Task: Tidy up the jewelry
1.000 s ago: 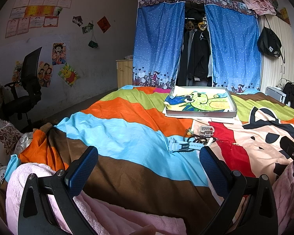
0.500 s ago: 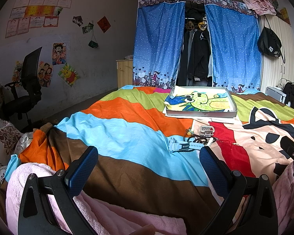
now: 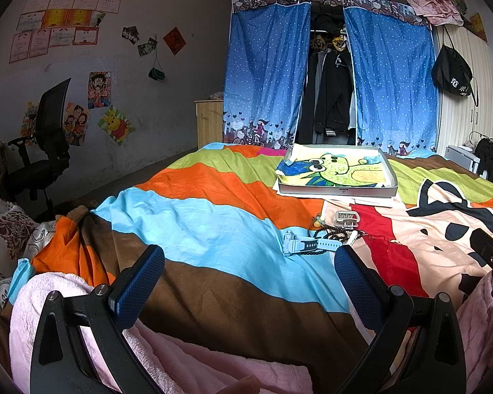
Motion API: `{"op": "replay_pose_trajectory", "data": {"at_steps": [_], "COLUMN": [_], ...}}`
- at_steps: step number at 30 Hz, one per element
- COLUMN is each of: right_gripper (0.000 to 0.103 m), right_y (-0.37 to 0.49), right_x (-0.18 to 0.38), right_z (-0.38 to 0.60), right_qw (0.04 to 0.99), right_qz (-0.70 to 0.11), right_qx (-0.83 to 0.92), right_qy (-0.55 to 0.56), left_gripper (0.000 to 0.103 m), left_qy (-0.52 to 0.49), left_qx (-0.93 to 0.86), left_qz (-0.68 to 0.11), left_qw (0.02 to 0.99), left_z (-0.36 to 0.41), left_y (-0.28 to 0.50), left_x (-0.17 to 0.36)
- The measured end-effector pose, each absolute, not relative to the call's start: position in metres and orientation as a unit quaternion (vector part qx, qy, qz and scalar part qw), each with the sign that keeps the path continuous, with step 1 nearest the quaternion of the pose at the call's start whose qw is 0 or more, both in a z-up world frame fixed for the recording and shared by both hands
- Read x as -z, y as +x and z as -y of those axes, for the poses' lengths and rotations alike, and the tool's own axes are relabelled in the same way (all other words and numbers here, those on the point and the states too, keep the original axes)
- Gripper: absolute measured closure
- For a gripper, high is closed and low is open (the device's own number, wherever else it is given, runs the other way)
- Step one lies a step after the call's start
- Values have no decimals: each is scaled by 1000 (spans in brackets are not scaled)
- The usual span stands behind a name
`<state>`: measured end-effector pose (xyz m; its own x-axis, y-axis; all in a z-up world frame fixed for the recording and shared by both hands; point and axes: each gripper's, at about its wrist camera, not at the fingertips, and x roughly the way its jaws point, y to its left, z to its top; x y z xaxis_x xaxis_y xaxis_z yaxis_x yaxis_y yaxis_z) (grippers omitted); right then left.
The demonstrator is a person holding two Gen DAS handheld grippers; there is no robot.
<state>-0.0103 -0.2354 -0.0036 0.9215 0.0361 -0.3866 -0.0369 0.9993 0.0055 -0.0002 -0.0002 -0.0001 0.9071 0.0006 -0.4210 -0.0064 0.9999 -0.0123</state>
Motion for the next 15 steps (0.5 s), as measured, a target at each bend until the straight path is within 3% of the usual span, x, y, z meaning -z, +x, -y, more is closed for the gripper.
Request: {"op": "replay_pose_trajectory", "data": {"at_steps": [15], "right_gripper": [0], "right_y": [-10], "right_x": [3], "right_z": [234], "right_qw": [980], "right_qz": [-197], "right_qx": [-19], "right_qy": [-1], "left_gripper": [2], "left_qy": [-6], "left_qx": [-1], "left_qz": [-220], "left_qw": [975], "left_z": [-9], "left_y": [-4], "left_x": [4]}}
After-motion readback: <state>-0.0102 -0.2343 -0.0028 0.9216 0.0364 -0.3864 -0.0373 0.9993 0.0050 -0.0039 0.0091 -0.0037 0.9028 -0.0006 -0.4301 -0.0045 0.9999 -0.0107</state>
